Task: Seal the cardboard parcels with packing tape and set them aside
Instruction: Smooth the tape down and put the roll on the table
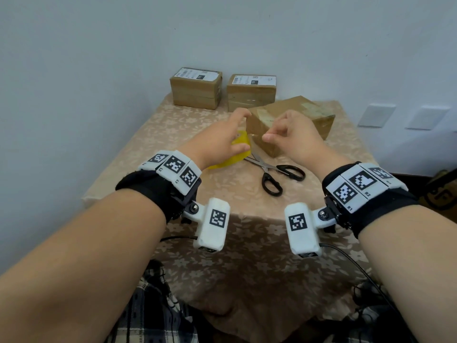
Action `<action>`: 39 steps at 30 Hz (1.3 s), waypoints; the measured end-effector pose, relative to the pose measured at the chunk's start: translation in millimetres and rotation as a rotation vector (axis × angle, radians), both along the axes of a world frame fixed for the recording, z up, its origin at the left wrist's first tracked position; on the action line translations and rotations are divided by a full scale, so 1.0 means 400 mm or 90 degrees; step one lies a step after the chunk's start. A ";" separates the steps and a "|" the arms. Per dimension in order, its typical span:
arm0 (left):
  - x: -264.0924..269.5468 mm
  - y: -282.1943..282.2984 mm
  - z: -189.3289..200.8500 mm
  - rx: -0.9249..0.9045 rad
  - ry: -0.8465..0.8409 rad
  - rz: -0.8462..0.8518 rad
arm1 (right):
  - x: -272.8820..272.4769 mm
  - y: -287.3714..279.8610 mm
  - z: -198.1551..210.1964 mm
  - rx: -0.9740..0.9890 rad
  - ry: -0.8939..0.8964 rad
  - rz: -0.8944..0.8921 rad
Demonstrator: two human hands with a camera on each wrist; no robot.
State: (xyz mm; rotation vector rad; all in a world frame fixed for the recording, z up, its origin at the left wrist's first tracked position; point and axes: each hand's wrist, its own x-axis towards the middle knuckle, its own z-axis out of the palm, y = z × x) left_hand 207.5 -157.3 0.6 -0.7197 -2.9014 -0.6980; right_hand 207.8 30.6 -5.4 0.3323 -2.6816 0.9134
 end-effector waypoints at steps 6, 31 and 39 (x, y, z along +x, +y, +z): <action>-0.033 -0.083 -0.014 -0.042 0.075 0.140 | -0.025 0.108 -0.003 -0.051 -0.008 -0.133; -0.096 0.189 -0.079 -0.019 0.025 0.013 | 0.016 0.253 -0.083 0.081 -0.218 -0.201; -0.096 0.076 -0.106 0.047 0.055 0.121 | -0.017 0.210 -0.021 -0.397 -0.146 -0.206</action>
